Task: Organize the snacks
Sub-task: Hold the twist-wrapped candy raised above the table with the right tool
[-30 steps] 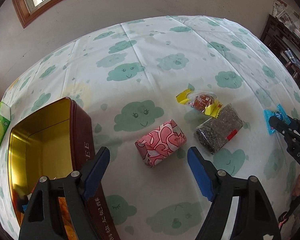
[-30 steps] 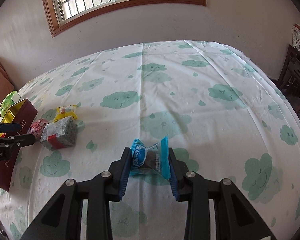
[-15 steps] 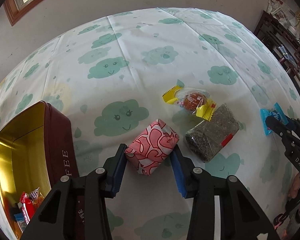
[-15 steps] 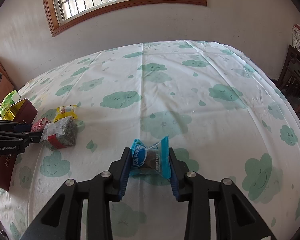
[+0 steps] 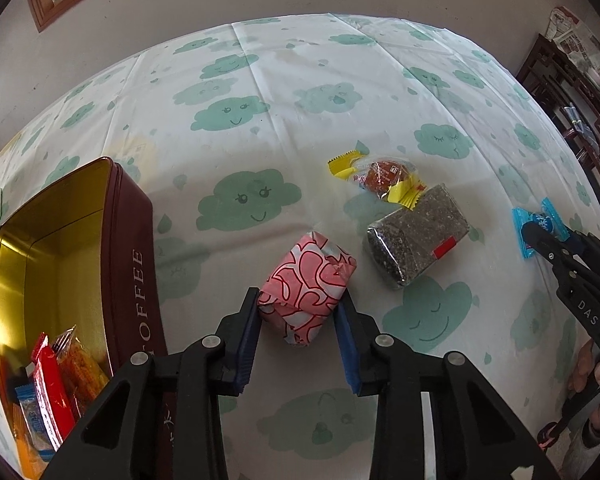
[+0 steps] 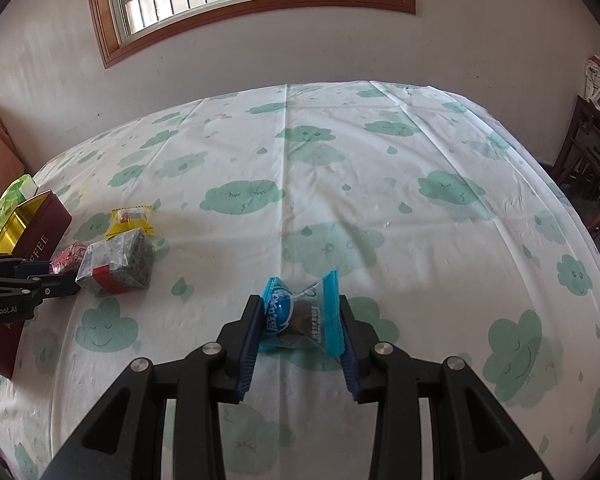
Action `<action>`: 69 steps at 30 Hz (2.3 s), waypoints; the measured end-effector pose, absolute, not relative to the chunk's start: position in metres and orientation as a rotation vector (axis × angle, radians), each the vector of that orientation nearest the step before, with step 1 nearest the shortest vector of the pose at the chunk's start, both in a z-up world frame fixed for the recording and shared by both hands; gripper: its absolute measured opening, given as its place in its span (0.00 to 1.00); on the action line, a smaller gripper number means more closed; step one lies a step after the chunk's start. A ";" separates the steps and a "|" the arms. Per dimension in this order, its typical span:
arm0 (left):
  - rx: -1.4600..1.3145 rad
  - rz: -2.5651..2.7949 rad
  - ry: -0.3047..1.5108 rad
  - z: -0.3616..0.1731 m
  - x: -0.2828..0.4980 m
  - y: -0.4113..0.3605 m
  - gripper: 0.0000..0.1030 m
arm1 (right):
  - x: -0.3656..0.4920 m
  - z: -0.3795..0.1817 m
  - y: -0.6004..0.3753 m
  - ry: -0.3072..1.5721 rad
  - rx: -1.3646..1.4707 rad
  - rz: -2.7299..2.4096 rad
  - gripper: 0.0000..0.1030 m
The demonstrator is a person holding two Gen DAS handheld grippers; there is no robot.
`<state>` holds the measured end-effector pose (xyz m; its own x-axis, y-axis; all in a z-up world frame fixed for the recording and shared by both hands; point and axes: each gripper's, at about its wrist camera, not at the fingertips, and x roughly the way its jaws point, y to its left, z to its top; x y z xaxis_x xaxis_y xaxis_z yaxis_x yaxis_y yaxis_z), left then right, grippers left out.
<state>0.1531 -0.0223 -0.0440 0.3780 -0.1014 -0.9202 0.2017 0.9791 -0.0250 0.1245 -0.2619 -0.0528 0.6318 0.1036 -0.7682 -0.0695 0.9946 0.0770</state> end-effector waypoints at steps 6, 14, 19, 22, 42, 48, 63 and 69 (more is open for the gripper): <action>0.074 -0.193 1.155 -0.034 0.141 -0.019 0.31 | 0.125 -0.053 -0.258 0.884 0.013 0.087 0.35; 0.041 -0.177 1.128 -0.013 0.127 -0.006 0.31 | 0.125 -0.053 -0.255 0.886 -0.016 0.075 0.35; 0.014 -0.148 1.106 0.003 0.117 0.012 0.31 | 0.125 -0.053 -0.253 0.887 -0.025 0.071 0.35; 0.011 -0.117 1.083 0.014 0.113 0.027 0.31 | 0.125 -0.053 -0.253 0.887 -0.025 0.071 0.35; -0.087 0.204 1.112 -0.003 0.126 0.175 0.31 | 0.125 -0.053 -0.253 0.888 -0.028 0.070 0.35; -0.096 0.211 1.134 -0.018 0.129 0.179 0.31 | 0.125 -0.053 -0.252 0.888 -0.030 0.069 0.35; -0.074 0.237 1.134 -0.027 0.128 0.180 0.34 | 0.126 -0.053 -0.253 0.888 -0.032 0.069 0.35; -0.050 0.248 1.118 -0.020 0.125 0.179 0.37 | 0.126 -0.053 -0.252 0.888 -0.033 0.068 0.35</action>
<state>0.1250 0.1785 -0.0199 0.4131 0.1721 -0.8943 -0.2225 0.9713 0.0841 0.1256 -0.2523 -0.0531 0.6291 0.0463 -0.7760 -0.0733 0.9973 0.0000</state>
